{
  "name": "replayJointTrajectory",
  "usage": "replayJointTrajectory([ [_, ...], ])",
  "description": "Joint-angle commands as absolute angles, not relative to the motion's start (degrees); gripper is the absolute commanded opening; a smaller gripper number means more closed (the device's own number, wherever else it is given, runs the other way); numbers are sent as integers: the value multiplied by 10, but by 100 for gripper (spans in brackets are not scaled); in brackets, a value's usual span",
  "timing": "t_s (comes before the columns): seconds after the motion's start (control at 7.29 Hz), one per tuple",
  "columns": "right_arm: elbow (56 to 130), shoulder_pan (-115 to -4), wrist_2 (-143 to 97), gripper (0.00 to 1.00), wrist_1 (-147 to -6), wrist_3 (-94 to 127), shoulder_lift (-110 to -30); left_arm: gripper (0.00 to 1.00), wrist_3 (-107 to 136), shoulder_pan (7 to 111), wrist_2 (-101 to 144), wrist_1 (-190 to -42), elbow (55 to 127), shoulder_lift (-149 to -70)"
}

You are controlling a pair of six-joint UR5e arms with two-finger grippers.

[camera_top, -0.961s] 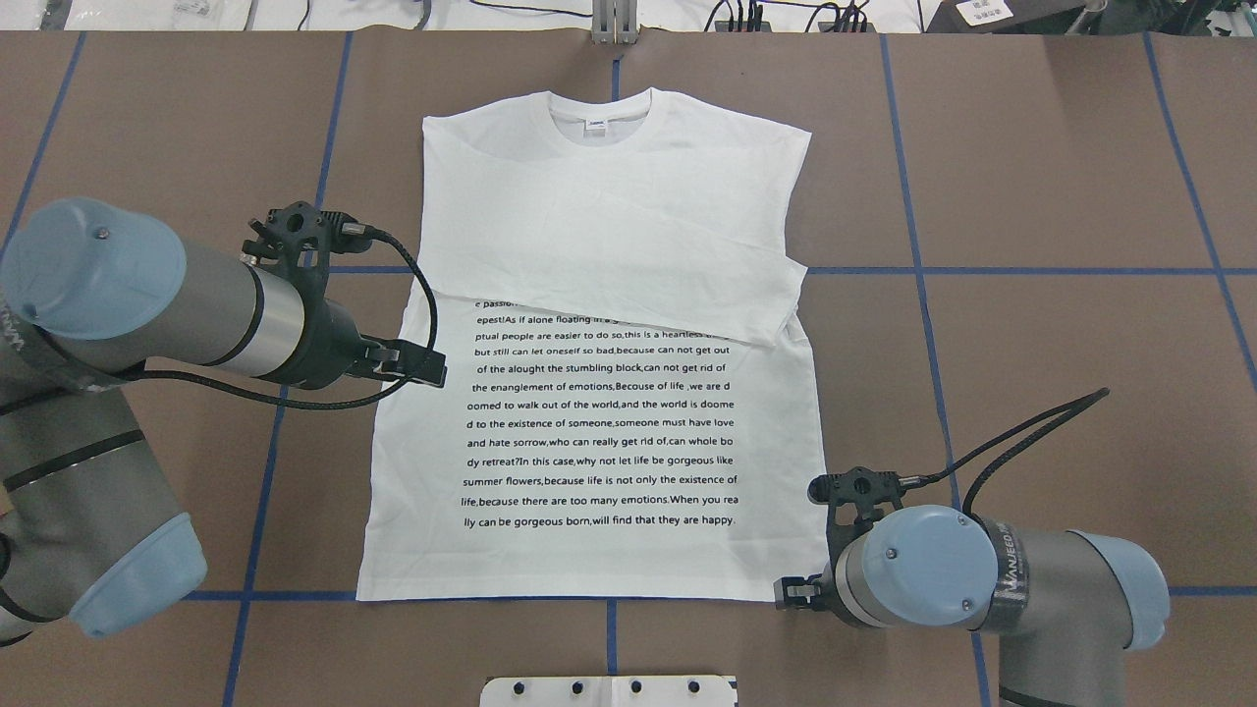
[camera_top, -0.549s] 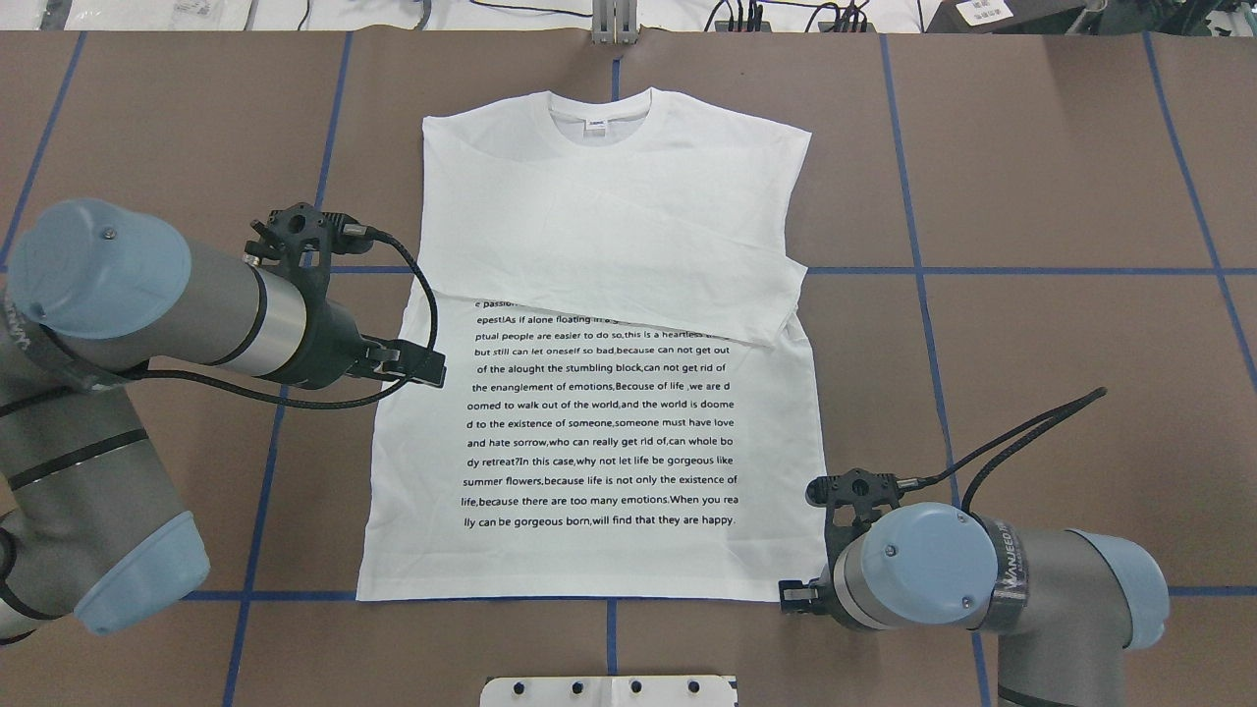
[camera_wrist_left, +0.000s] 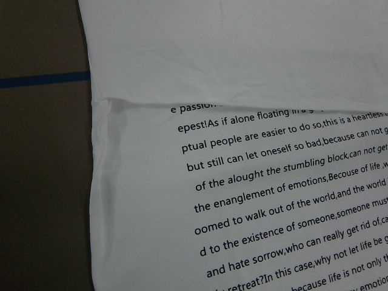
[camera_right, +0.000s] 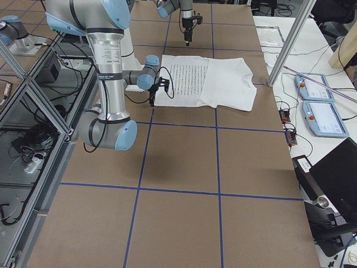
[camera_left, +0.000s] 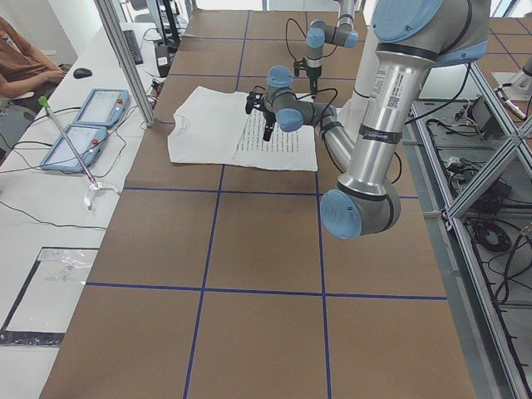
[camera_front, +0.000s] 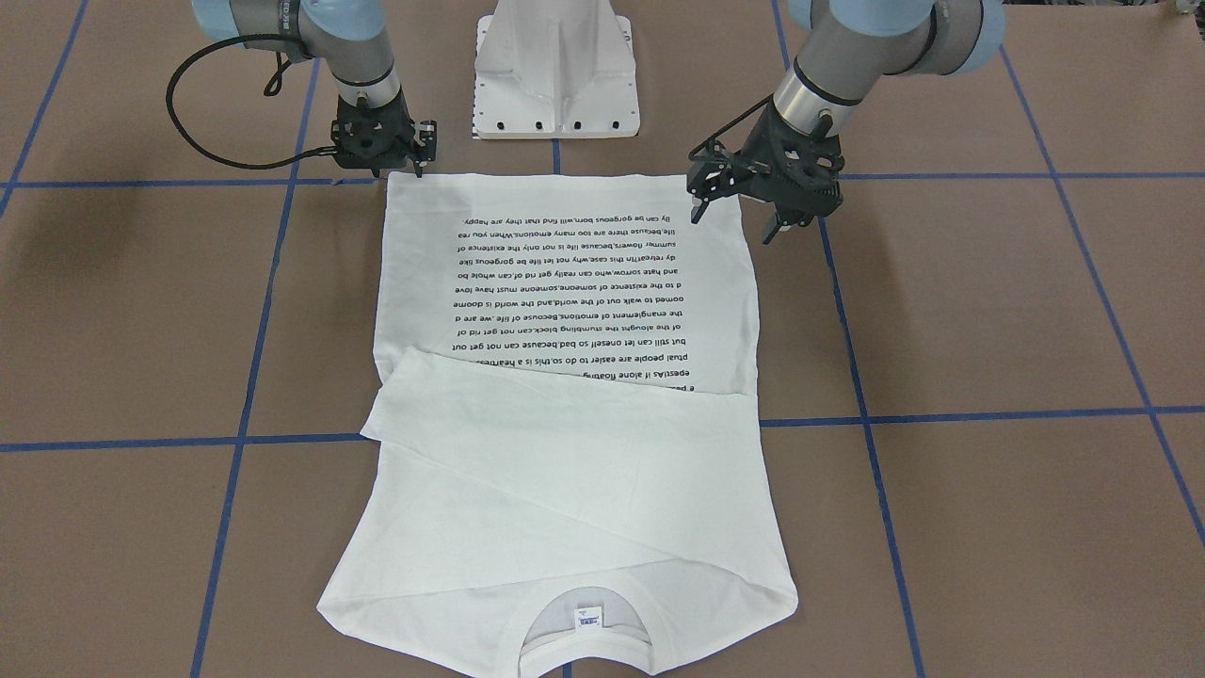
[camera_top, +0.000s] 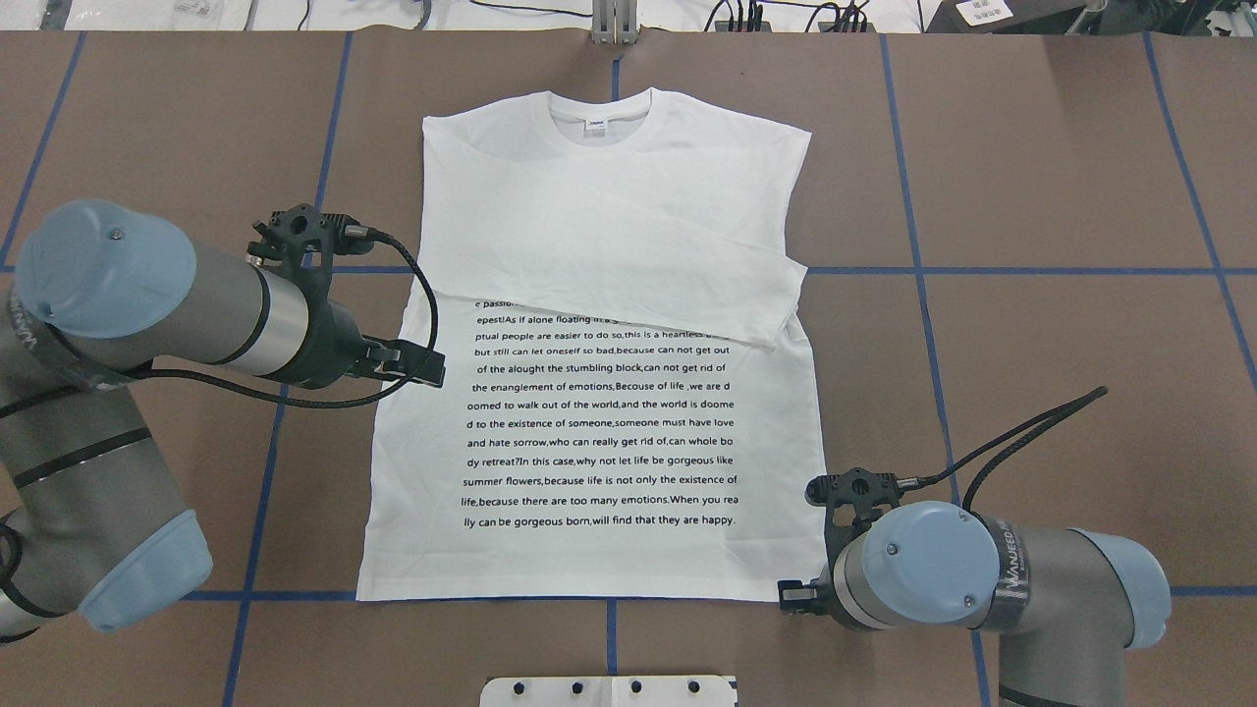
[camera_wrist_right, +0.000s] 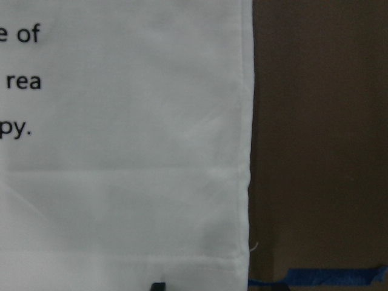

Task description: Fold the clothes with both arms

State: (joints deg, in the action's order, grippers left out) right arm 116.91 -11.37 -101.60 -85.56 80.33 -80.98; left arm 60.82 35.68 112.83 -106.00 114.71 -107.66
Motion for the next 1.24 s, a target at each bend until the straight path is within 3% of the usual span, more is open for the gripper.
replayJointTrajectory([
  [0.0,1170,-114,-1015,66,-856,803,-811,100,608,357,1124,-1065,1144,-1078],
  [1.1,1169,-123,-1015,61,-856,803,-811,100,608,357,1123,-1070,1143,-1078],
])
